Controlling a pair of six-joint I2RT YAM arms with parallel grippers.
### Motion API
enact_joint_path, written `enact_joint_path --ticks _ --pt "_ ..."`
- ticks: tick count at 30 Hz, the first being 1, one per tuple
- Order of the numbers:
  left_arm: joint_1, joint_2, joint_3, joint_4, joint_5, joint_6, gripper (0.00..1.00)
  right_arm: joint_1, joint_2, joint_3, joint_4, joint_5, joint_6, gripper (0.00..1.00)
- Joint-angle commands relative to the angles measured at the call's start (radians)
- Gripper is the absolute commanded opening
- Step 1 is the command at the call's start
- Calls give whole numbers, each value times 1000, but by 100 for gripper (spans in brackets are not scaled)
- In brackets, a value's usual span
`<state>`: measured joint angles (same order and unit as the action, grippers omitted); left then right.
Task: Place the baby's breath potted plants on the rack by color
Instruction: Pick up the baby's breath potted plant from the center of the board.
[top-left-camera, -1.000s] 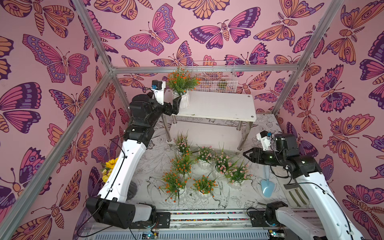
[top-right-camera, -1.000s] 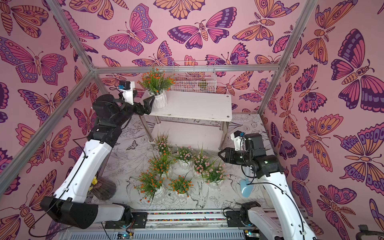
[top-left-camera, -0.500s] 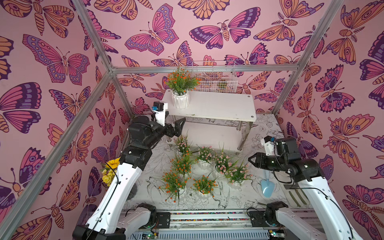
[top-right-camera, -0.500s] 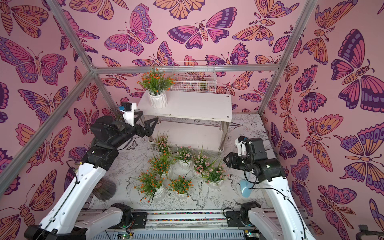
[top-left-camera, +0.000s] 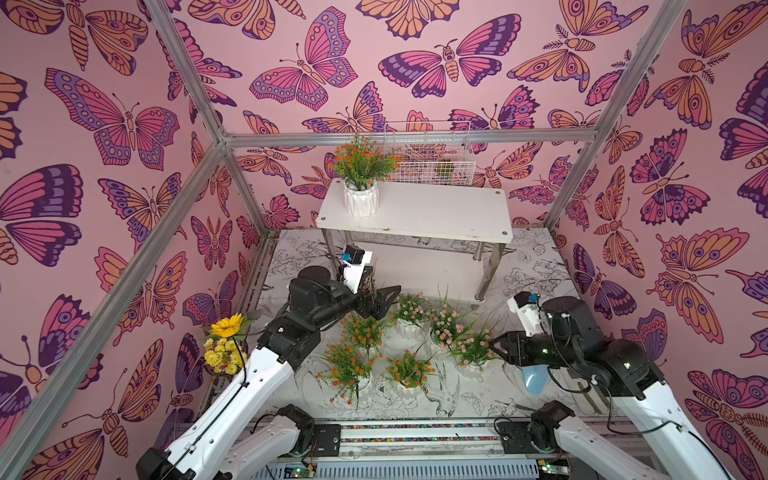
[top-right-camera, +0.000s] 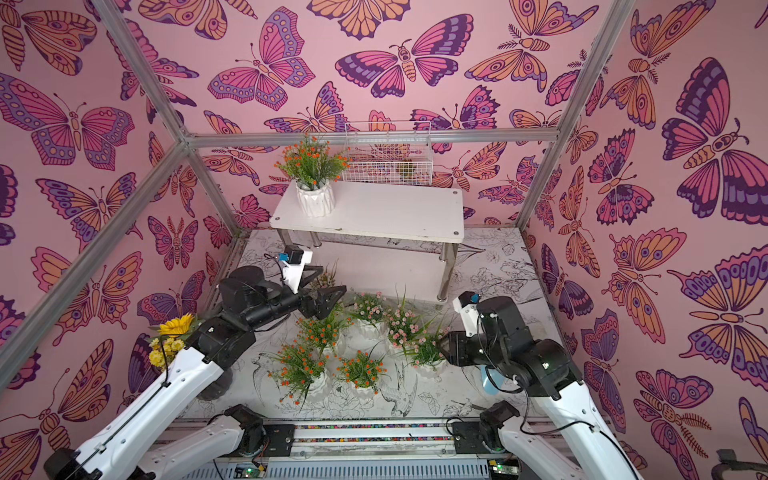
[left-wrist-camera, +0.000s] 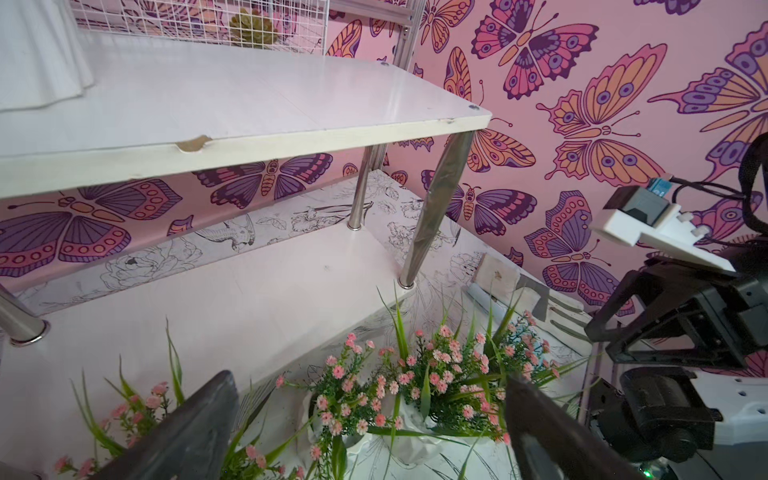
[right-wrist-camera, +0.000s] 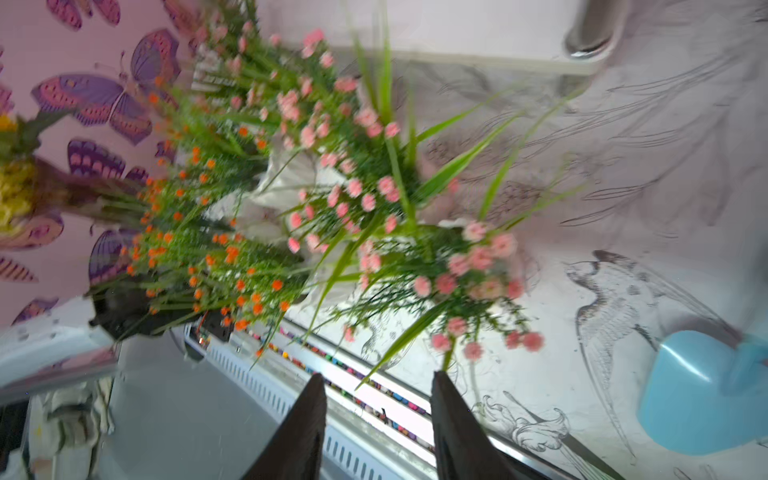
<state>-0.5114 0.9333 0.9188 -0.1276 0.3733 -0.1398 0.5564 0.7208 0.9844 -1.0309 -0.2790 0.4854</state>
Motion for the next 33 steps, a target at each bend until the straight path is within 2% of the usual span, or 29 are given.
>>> enact_joint_path --ticks 1,5,8,14,22,33 --pt "-23 -53 -47 20 -12 -43 100 176 11 -45 80 145 117 42" --pt "-45 -110 -96 20 -41 -58 100 424 79 -103 188 283 193 41" --pt "-55 -164 -129 17 -58 -64 100 559 149 -119 233 370 225 40" --pt "-64 -256 -181 17 -81 -103 100 722 248 -172 357 474 307 38" --pt "-72 -320 -221 9 -95 -129 100 852 333 -217 407 625 411 36" --pt "-76 -318 -209 -15 -86 -126 100 859 390 -292 541 747 520 34"
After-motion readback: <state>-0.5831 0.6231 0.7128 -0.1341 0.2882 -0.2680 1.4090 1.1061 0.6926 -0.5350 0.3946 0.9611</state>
